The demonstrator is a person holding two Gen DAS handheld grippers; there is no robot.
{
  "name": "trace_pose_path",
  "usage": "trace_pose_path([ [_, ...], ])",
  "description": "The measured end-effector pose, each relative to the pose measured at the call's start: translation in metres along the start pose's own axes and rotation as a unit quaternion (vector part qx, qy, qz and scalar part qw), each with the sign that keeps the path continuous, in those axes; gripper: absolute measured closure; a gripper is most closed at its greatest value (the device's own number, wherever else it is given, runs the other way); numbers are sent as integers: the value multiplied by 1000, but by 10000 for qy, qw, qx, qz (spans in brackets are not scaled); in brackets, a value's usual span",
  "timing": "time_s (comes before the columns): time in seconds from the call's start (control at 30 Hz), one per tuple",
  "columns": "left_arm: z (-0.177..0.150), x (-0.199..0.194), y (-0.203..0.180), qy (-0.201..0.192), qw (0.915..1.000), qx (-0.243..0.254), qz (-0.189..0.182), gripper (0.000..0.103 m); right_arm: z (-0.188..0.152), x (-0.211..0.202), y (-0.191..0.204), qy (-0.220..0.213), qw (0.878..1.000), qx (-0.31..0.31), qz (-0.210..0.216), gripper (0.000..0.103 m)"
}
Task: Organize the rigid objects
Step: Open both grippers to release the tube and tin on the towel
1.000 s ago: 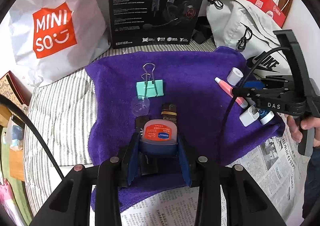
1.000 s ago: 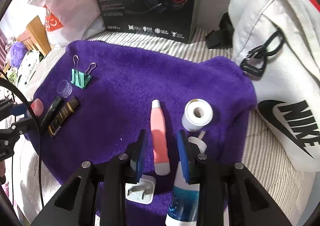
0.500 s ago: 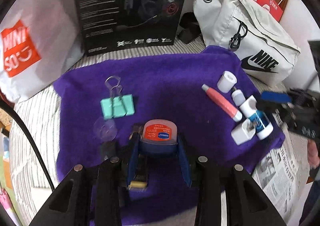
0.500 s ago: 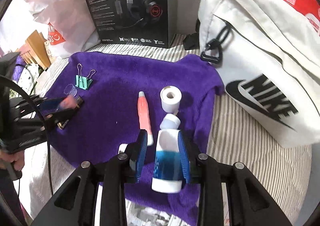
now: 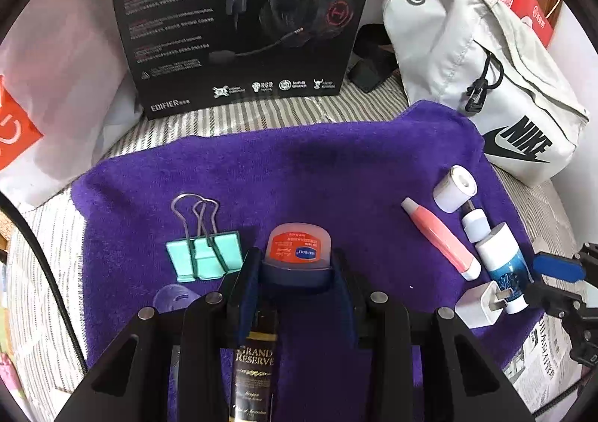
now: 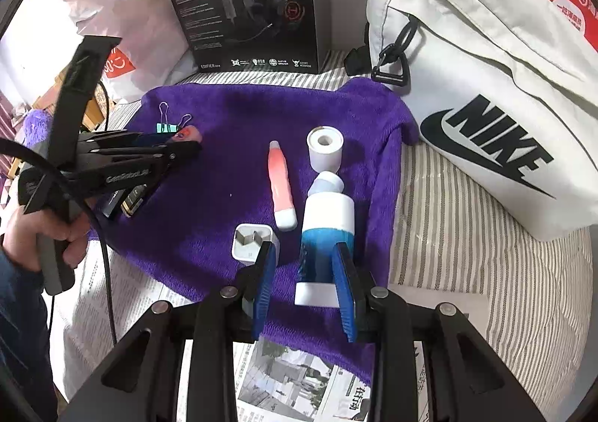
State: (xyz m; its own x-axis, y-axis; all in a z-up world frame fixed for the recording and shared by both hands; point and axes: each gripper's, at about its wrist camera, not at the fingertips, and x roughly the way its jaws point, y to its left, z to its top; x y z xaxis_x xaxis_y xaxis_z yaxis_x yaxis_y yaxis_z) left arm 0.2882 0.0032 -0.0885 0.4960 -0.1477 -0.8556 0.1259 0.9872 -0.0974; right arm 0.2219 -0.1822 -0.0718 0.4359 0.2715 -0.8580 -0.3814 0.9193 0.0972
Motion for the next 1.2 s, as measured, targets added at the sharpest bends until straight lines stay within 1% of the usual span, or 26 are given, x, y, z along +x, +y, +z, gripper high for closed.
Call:
trace_pose_path([
  [0.2,2,8,-4,30,9999,69,66,68,-4,2,-2,13,9999,96,31,72],
  [0.27,3,9,-5,39,9999,103,91,68,-3,4,-3,-5,9999,104,-27,71],
  [0.4,0,11,-9,35,9994,269,209,68,-1,6,-5,1,9999,160,-25,71],
  [0.5,-1,12,-13,24,9992,349,213,61,0,6,-5,5,9998,175,-17,71],
  [0.63,-5,11,-18,82,9985,492,217,49,0,7,-4,22,9999,137,-86,71],
  [0.77,-9,9,-19,147,9983,528,185,43,-1,6,-7,51,9998,198,-85,71],
  [0.83,-10,7,-20,198,9983,536,151,41,-4,5,-7,44,9997,217,-80,71],
  [0.9,-12,5,-22,272,9983,509,84,36,-6,4,-7,63,9996,234,-124,71],
  [0.97,-12,2,-25,321,9982,505,53,34,-8,1,-6,54,9996,234,-144,70],
  [1.0,-12,-1,-27,317,9981,523,64,34,-9,0,-6,51,9996,238,-145,69],
  [1.07,-13,-5,-31,326,9978,567,76,28,-10,-4,-4,29,9996,235,-143,67],
  [1.2,-18,-20,-37,324,9969,685,208,26,-12,-10,1,-1,9997,249,-77,66],
])
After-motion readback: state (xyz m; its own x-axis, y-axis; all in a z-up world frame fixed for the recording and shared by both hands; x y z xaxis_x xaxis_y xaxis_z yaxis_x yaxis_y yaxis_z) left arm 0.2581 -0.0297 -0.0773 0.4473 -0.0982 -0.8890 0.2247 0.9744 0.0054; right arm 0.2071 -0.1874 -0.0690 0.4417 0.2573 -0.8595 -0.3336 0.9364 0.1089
